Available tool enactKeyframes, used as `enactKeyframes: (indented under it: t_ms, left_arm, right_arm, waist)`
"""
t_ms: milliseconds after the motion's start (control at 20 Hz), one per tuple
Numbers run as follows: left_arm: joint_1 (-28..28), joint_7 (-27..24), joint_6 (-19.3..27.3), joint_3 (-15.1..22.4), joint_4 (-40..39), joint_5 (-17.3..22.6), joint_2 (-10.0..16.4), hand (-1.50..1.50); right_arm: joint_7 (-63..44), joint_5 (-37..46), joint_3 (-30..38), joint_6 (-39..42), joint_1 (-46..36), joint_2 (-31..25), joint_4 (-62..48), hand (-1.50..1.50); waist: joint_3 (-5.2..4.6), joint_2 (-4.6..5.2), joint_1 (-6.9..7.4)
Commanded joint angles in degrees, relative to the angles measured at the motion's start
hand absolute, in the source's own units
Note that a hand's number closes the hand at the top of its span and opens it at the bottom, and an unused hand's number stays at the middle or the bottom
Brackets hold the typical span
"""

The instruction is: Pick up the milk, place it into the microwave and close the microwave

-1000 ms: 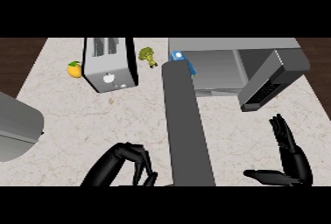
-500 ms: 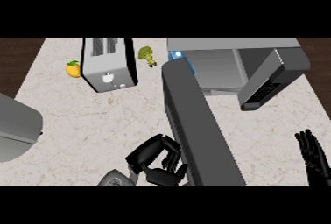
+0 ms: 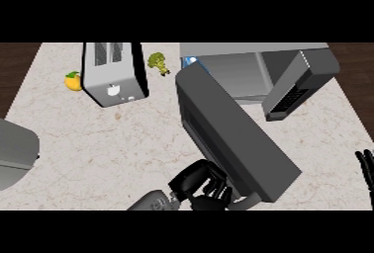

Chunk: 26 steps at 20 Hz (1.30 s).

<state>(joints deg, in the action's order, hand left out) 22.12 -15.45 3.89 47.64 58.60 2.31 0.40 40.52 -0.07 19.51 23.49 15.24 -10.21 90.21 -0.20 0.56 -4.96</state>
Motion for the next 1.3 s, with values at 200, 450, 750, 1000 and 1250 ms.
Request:
enactKeyframes:
  t_ms: [200, 450, 750, 1000, 1250]
  left_arm:
    - [6.59, 2.13, 15.0, 7.83, -2.42, 8.65, -0.37, 1.5]
    - [9.07, 1.13, 20.92, 6.84, -1.03, 13.87, -0.37, 1.5]
    - [11.41, -5.23, 26.71, 3.67, 1.33, 20.5, -0.38, 1.5]
    - [15.37, -6.03, 26.68, 1.8, -0.3, 26.77, -0.4, 1.5]
    - [19.16, -7.07, 27.34, -0.34, -3.68, 31.23, -0.4, 1.5]
  right_arm:
    - [-0.03, -3.81, -0.4, 3.53, -1.27, -2.88, 6.19, -1.5]
    - [-3.26, -6.42, -2.45, 5.89, -2.14, -4.58, 8.98, -1.5]
    - [-6.09, -8.8, -2.9, 6.64, -2.93, -6.29, 10.85, -1.5]
    - [-9.35, -11.81, -2.57, 7.41, -5.16, -8.32, 12.56, -1.5]
    - [-11.56, -13.65, -2.55, 8.2, -5.47, -9.67, 13.62, -1.5]
  waist:
    - [-0.13, 0.61, -3.7]
    - [-0.33, 1.09, -5.81]
    - [-0.51, 1.69, -7.88]
    - [-0.47, 2.4, -9.5]
    - [-0.37, 2.88, -11.25]
